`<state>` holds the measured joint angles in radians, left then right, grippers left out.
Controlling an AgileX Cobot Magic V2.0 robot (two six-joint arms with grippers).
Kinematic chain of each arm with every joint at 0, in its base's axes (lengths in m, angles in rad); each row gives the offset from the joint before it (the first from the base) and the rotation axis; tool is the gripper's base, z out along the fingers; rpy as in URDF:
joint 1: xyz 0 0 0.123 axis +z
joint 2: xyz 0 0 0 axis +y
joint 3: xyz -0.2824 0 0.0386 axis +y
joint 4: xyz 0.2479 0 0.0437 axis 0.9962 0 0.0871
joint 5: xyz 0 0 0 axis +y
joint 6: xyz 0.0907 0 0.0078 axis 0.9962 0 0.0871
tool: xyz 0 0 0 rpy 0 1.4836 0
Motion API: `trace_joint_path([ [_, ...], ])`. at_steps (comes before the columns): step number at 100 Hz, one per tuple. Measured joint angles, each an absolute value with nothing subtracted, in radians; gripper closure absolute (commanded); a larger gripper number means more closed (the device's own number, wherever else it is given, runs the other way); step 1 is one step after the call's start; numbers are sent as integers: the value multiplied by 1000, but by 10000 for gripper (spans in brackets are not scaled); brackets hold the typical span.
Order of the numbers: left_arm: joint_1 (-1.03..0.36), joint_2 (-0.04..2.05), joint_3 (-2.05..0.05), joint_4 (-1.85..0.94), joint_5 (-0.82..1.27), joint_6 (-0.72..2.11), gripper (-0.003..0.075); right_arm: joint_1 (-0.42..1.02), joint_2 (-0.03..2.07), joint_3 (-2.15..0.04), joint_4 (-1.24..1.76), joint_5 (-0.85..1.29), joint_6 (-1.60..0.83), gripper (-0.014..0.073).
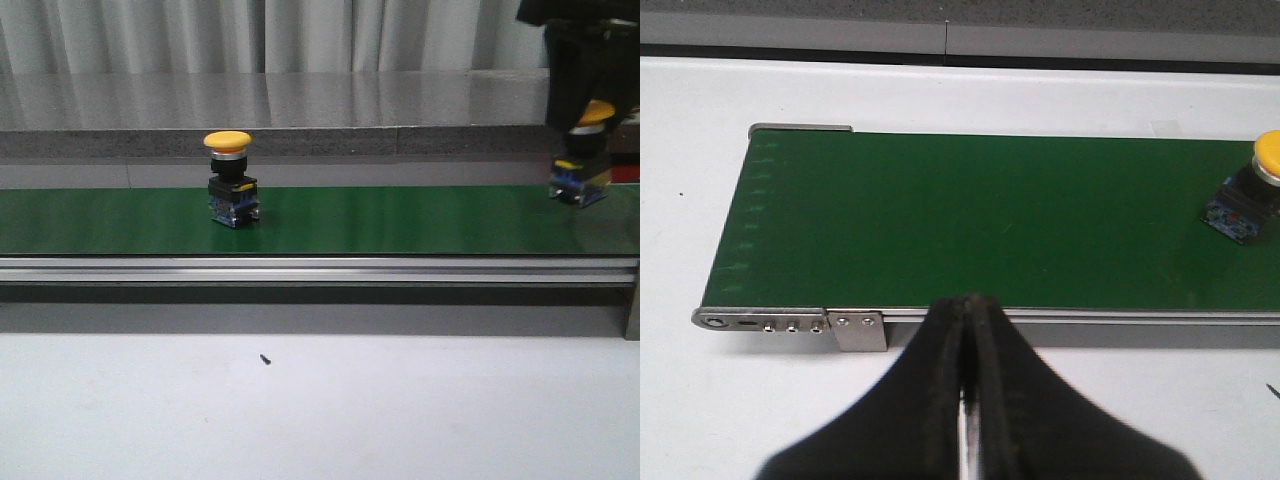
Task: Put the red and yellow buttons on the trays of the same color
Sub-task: 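Lower the right gripper onto the first yellow button at the belt end, then place the yellow button on the yellow tray, open the right gripper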
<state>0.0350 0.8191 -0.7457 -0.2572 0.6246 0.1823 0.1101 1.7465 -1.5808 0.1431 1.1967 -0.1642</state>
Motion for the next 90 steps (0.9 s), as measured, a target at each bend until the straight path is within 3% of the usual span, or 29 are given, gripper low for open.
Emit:
trace_joint_path([
  [40, 35, 819, -746, -257, 625, 182, 739, -162, 1570, -1528, 143, 1236, -162, 416],
  [90, 35, 819, -746, -257, 625, 182, 740, -466, 1630, -1515, 163, 1165, -160, 416],
])
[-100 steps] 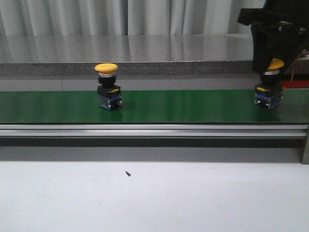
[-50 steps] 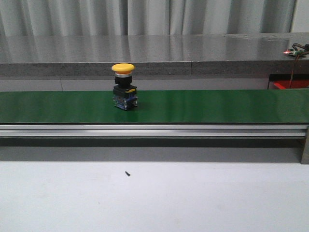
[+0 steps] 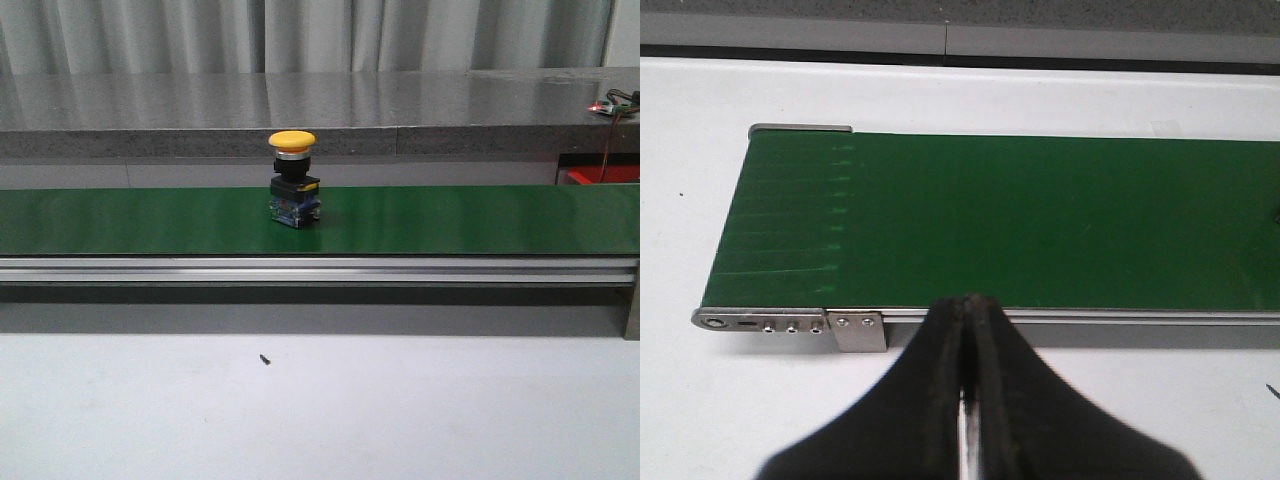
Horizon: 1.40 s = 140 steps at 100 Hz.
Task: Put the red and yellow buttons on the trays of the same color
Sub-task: 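Place the yellow button on the yellow tray, open the right gripper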
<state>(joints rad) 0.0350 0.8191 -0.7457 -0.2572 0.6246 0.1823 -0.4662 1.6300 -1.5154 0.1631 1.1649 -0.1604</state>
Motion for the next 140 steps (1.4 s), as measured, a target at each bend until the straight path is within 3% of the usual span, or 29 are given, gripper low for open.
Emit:
trace_joint_path([
  [97, 35, 819, -746, -257, 605, 182, 740, -535, 1906, -1515, 214, 1088, -160, 414],
  [107, 35, 819, -746, -257, 601, 182, 740, -539, 1917, -1515, 214, 1088, -160, 349],
  [124, 35, 819, -746, -257, 597, 182, 740, -541, 1930, -1515, 216, 1088, -160, 139],
  [140, 35, 819, -746, -257, 595, 182, 740, -541, 1930, -1515, 216, 1088, -160, 116],
])
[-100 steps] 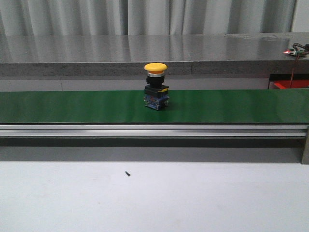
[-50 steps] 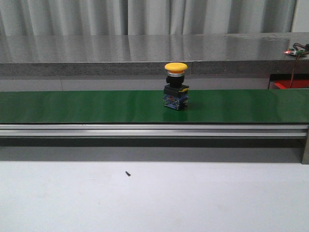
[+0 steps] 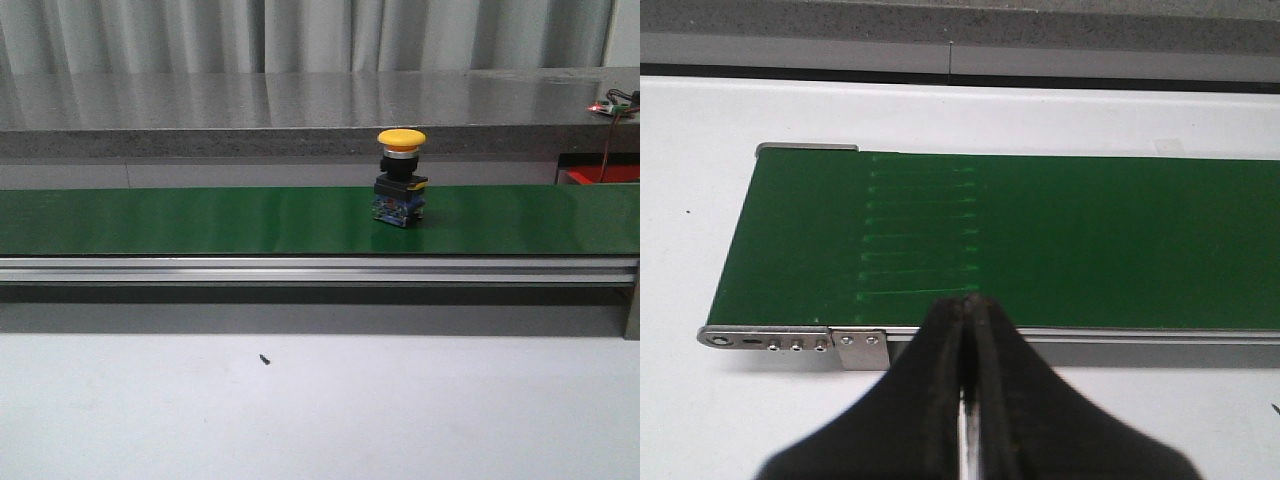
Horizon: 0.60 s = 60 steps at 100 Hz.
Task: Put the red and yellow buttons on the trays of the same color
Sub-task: 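Place the yellow button on the yellow tray, open the right gripper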
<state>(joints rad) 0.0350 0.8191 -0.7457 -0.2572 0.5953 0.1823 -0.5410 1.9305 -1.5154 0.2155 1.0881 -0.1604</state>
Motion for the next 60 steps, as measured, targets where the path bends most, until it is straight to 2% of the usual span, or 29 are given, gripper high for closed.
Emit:
trace_joint_path([
  [21, 35, 819, -746, -257, 595, 182, 740, -541, 1923, -1515, 214, 1092, -158, 116],
  [60, 35, 819, -746, -257, 595, 182, 740, -526, 1769, -1515, 247, 1139, -158, 118],
])
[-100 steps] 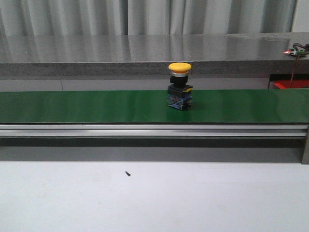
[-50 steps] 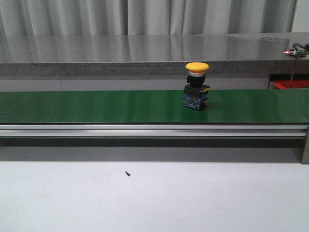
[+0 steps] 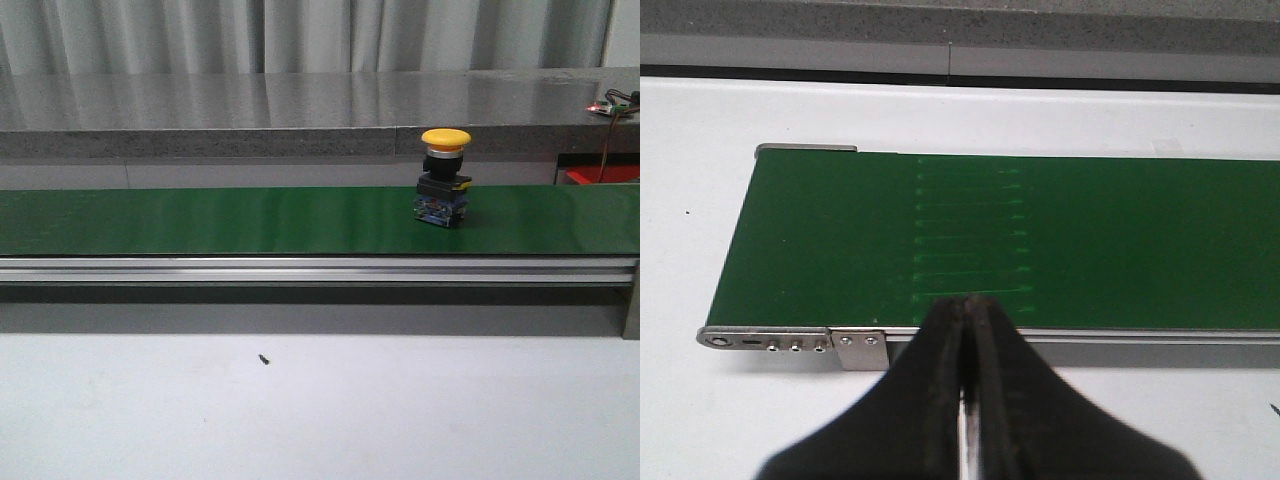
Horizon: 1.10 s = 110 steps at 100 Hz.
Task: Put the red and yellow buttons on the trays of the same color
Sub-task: 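Place the yellow button on the yellow tray, open the right gripper, then grasp the second yellow button at the belt end with the right gripper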
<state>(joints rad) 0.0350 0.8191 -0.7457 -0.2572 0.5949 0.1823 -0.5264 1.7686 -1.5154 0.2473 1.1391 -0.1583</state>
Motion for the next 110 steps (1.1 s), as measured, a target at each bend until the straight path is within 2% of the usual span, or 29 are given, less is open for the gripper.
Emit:
trace_joint_path([
  [18, 35, 819, -746, -257, 593, 182, 740, -442, 1697, -1515, 273, 1163, -158, 120],
  [39, 35, 819, -746, -257, 593, 182, 740, -299, 1632, -1515, 277, 1174, -162, 169],
  [76, 35, 819, -746, -257, 593, 182, 740, -52, 1615, -1515, 279, 1163, -164, 169],
  [110, 35, 819, -746, -257, 593, 182, 740, 73, 1615, -1515, 281, 1113, -164, 169],
])
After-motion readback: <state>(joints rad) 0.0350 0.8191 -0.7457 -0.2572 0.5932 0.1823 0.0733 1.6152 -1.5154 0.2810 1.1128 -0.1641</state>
